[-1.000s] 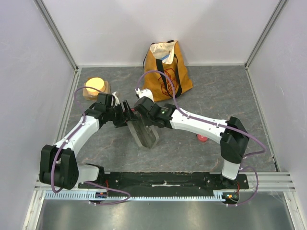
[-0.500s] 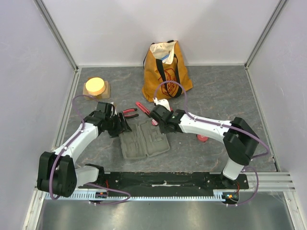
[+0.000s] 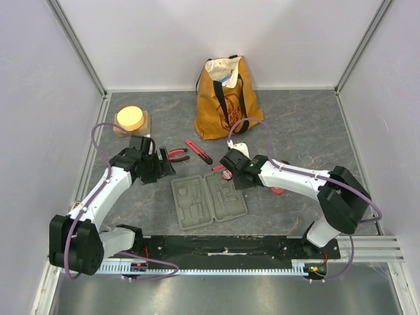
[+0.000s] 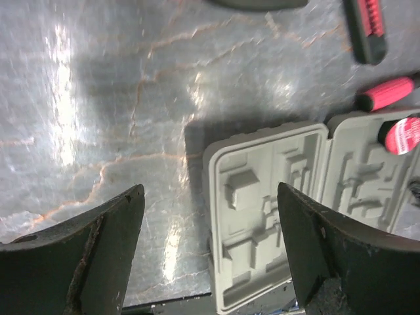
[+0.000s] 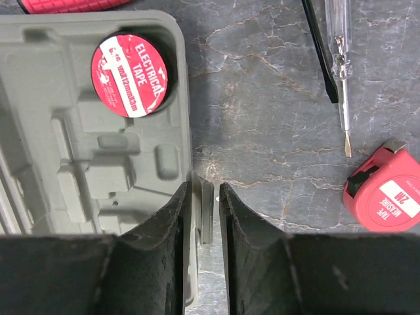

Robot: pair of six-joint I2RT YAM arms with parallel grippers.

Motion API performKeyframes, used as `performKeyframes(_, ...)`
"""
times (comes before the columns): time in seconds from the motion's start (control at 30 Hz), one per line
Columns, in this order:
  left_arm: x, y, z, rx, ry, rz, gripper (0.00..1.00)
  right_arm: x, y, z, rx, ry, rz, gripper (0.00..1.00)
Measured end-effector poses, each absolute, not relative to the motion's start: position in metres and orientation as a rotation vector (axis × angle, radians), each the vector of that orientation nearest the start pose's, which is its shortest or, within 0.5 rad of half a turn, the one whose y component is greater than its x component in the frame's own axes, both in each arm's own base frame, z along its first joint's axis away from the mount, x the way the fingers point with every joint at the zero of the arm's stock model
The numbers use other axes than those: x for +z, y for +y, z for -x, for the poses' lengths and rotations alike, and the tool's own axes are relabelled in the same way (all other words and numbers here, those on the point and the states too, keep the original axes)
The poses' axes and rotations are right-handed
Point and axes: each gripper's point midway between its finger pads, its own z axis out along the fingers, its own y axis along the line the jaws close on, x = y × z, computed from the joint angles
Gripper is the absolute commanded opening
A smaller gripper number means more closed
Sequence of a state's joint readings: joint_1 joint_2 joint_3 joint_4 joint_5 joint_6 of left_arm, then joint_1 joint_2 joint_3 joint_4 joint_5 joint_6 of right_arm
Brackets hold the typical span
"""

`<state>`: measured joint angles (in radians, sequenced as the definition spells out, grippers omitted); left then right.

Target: Pack the tool kit

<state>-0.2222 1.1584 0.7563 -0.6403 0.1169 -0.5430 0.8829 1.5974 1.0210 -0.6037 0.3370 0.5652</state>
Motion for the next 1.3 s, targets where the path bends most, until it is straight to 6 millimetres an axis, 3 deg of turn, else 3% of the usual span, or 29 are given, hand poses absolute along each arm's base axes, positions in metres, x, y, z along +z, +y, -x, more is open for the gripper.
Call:
performKeyframes(0.17, 0.110, -0.096, -0.273, -0.366, 2.579, 0.310, 0.88, 0.052, 0.220, -0.231, 0.017, 2.620, 0.272, 0.59)
performKeyframes(0.33, 0.121, -0.100, -0.307, -0.337, 2.562, 0.199, 0.90, 0.056, 0.206, -0.228, 0.013, 2.617, 0.224, 0.66)
performKeyframes(0.43, 0.119, -0.102, -0.327, -0.311, 2.569, 0.119, 0.86, 0.060, 0.204, -0.234, 0.004, 2.600, 0.208, 0.68)
performKeyframes(0.67, 0.099, -0.101, -0.361, -0.230, 2.592, -0.138, 0.77, 0.099, 0.221, -0.267, 0.065, 2.489, 0.189, 0.67)
performKeyframes(0.9, 0.070, -0.097, -0.371, -0.168, 2.616, -0.376, 0.77, 0.118, 0.230, -0.282, 0.104, 2.436, 0.267, 0.67)
performKeyframes(0.97, 0.064, -0.096, -0.375, -0.157, 2.610, -0.421, 0.74, 0.123, 0.232, -0.285, 0.118, 2.428, 0.285, 0.67)
performKeyframes(1.1, 0.055, -0.099, -0.386, -0.159, 2.605, -0.481, 0.63, 0.125, 0.236, -0.287, 0.139, 2.425, 0.296, 0.65)
performKeyframes(1.3, 0.038, -0.106, -0.399, -0.174, 2.609, -0.569, 0.56, 0.118, 0.236, -0.289, 0.139, 2.449, 0.297, 0.64)
